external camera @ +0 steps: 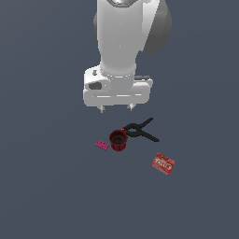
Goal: Pick up a designated object from a clutter of objects.
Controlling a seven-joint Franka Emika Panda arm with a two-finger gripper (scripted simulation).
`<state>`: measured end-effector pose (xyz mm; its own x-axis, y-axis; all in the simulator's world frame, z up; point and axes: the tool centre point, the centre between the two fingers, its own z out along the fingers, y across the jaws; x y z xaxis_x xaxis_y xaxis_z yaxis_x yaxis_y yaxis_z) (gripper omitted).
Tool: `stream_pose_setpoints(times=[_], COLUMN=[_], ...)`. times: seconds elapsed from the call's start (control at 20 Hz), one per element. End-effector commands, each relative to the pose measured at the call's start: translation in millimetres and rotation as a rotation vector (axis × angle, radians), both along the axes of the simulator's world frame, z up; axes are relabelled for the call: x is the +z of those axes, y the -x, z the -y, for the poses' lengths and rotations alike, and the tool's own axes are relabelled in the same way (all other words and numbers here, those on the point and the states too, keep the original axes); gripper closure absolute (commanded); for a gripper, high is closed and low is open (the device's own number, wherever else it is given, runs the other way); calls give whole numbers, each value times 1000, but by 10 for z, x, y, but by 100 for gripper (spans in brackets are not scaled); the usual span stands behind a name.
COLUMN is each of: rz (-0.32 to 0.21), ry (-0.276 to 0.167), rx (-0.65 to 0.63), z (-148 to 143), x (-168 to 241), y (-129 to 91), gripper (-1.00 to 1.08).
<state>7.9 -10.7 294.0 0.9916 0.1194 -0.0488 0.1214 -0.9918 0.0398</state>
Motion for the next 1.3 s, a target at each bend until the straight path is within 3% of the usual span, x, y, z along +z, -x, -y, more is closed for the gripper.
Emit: stream_pose_setpoints(times=[0.0,0.3,0.75,1.25], rz=[0,1,5,15], ry=[3,7,-5,-40], rx=[44,191,476,738], z=[-90,-413,-1132,-1885], x=[-91,-418,-1147,-1930], y=[-90,-373,-778,-958], gripper=[-92,-92,-92,-92])
